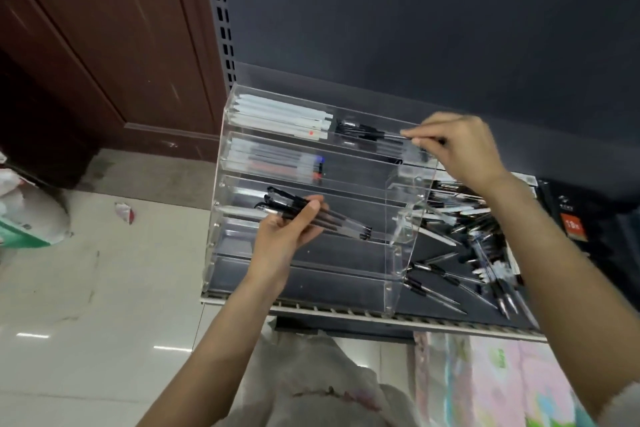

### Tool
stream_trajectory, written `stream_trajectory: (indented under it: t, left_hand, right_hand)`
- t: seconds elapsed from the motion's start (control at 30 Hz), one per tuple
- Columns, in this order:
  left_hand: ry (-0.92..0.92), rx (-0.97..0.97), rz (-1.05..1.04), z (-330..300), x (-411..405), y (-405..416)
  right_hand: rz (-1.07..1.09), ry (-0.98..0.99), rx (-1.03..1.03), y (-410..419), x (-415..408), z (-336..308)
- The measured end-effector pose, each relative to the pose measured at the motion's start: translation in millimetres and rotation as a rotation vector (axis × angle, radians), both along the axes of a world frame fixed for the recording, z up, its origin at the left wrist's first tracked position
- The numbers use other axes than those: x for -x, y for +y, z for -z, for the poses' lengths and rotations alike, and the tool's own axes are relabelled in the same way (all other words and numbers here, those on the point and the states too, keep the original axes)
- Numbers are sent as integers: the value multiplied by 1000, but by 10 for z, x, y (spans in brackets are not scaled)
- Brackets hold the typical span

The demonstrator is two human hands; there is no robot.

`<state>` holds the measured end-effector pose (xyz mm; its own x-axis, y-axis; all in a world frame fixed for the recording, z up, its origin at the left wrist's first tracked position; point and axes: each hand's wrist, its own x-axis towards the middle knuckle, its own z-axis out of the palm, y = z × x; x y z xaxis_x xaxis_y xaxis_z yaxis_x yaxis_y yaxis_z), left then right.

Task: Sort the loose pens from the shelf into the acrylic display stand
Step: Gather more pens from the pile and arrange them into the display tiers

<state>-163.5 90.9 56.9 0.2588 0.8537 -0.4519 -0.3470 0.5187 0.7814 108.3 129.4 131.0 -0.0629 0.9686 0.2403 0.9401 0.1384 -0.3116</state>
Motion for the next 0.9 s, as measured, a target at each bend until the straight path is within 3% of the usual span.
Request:
stream_trajectory:
  t: [0.33,0.53,0.77,0.9]
  left_hand:
    - [19,1,-18,-55,-126,109]
    - [9,9,-11,-68,-191,148]
    - [0,8,10,-96,-274,175]
    - [17,11,0,-122,-311,178]
  right_hand:
    - [-48,-187,73,123,3,15]
    - [40,-56,6,168,-1,52]
    - [67,-340,30,272,103,93]
    - [63,-255,-140,91,219,-14]
